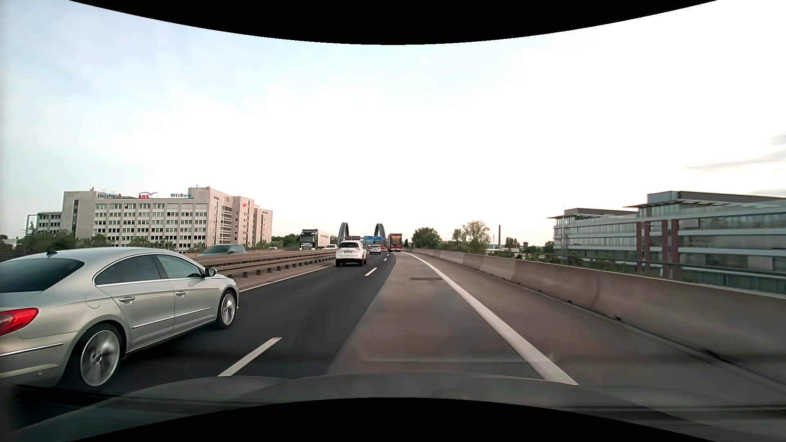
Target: Follow the waypoints while adhering to traffic rules and regulations
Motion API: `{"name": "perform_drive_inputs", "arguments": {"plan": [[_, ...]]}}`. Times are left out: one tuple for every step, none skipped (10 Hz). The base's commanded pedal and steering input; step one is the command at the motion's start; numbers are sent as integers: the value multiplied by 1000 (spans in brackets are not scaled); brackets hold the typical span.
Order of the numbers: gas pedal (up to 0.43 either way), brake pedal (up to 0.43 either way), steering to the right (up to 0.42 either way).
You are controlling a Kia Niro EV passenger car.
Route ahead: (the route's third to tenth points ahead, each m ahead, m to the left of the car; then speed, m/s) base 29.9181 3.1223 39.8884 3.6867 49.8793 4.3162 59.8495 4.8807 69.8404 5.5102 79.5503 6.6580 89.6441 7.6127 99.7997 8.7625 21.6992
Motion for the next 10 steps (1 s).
{"name": "perform_drive_inputs", "arguments": {"plan": [[157,0,-10],[157,0,-10],[157,0,-12],[157,0,-14],[157,0,-15],[157,0,-15],[157,0,-14],[157,0,-14],[150,0,-13],[130,0,-12]]}}
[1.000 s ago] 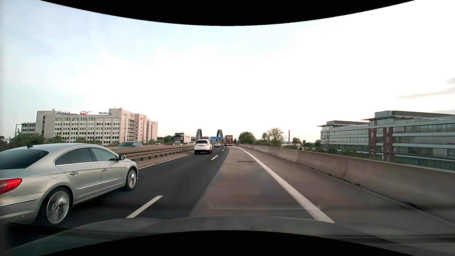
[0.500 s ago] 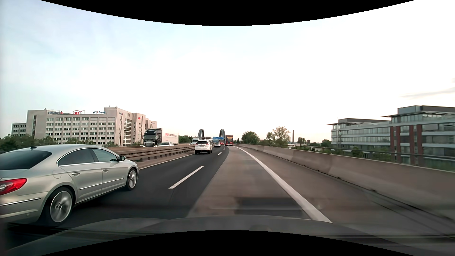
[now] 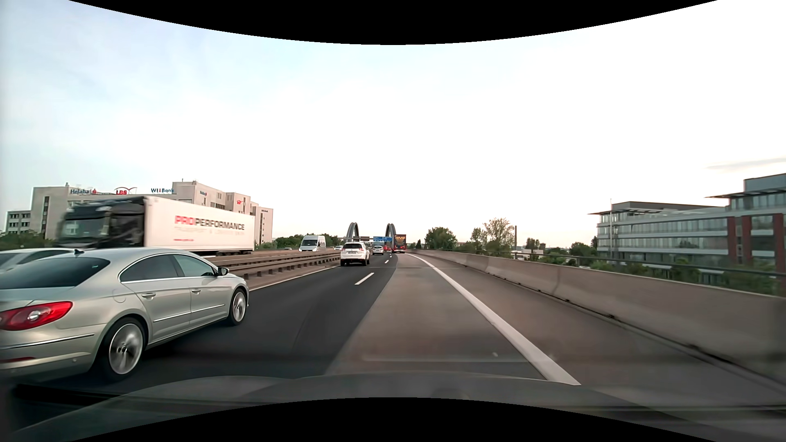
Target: Follow the waypoints while adhering to traffic rules and regulations
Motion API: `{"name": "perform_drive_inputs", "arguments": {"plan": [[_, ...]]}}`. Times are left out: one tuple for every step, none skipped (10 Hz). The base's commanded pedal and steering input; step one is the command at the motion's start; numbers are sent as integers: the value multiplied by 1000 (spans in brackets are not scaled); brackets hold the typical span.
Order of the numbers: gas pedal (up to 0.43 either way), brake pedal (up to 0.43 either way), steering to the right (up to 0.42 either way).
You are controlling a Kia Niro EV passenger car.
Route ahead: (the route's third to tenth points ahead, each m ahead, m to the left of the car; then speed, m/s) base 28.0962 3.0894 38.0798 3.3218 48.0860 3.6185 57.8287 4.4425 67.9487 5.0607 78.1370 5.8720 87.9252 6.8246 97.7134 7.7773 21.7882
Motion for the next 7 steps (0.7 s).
{"name": "perform_drive_inputs", "arguments": {"plan": [[87,0,-12],[39,0,-11],[0,0,-12],[0,0,-11],[0,0,-11],[0,0,-11],[0,0,-11]]}}
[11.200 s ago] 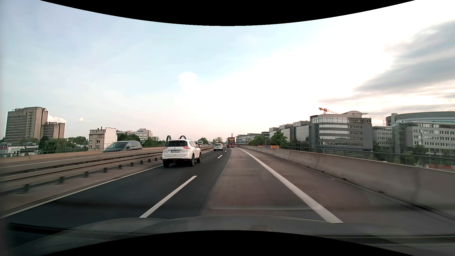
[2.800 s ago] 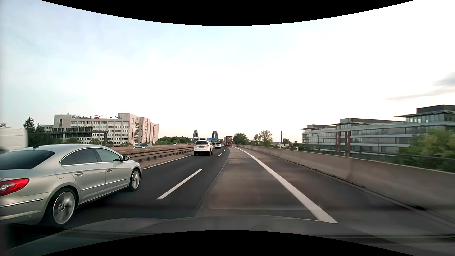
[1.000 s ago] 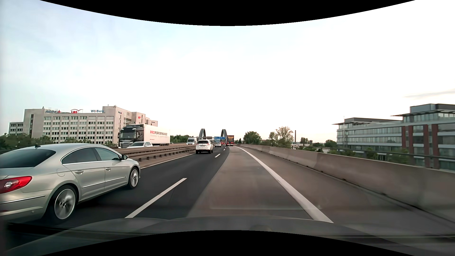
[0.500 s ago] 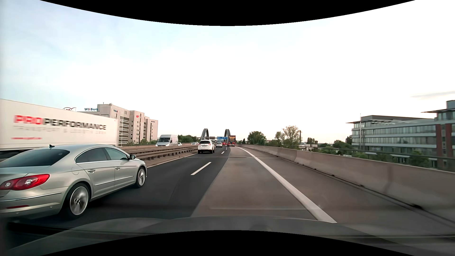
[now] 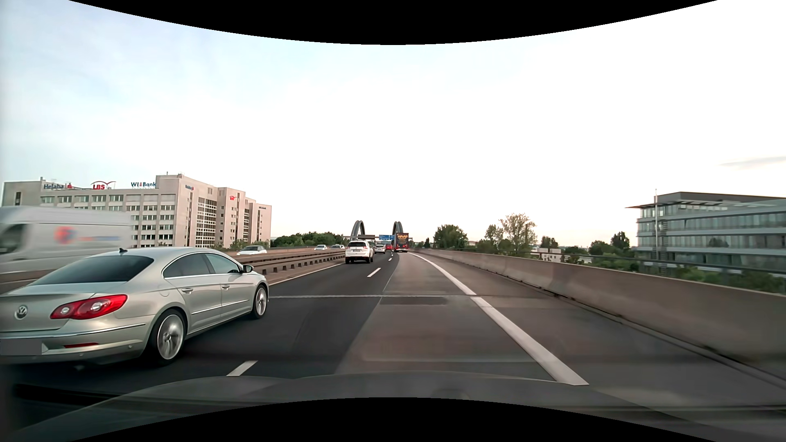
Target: Follow the waypoints while adhering to traffic rules and regulations
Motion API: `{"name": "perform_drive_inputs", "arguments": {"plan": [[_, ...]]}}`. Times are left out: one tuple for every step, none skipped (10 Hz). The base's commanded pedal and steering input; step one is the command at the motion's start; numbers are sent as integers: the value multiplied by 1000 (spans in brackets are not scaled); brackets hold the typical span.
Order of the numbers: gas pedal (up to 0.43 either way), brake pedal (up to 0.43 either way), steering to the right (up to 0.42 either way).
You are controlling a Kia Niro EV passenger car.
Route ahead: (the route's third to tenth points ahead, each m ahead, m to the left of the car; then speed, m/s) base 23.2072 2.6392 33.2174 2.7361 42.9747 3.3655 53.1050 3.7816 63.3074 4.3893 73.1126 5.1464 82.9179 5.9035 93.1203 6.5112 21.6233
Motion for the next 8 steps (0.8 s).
{"name": "perform_drive_inputs", "arguments": {"plan": [[0,0,-10],[0,0,-10],[0,0,-9],[0,0,-9],[0,0,-9],[0,0,-9],[0,0,-9],[0,0,-9]]}}
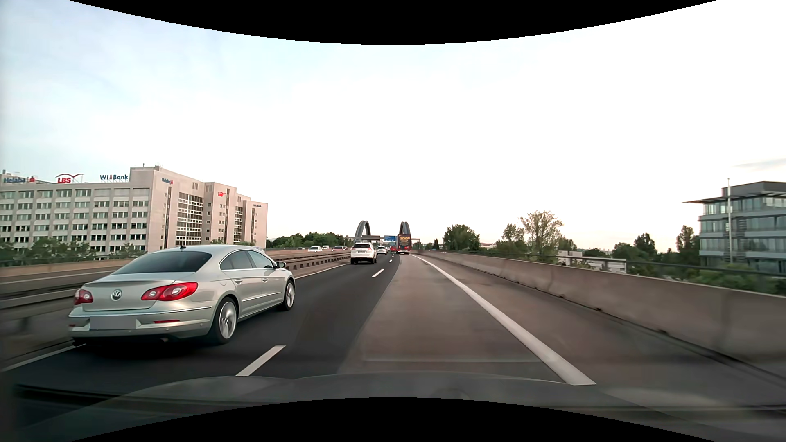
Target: Follow the waypoints while adhering to traffic rules and regulations
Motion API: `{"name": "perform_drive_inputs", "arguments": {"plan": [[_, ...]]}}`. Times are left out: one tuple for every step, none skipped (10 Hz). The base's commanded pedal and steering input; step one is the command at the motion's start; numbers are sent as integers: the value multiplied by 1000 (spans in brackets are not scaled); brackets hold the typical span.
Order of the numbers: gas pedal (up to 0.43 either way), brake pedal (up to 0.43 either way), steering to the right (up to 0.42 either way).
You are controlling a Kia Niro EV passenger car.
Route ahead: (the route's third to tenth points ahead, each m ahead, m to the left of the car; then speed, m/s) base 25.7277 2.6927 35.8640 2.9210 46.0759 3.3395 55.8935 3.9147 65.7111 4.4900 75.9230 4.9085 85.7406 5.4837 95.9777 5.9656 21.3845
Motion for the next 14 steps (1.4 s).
{"name": "perform_drive_inputs", "arguments": {"plan": [[0,0,-9],[0,0,-9],[0,0,-9],[0,0,-9],[0,0,-8],[8,0,-9],[8,0,-8],[8,0,-8],[20,0,-8],[20,0,-9],[28,0,-8],[28,0,-9],[28,0,-9],[39,0,-9]]}}
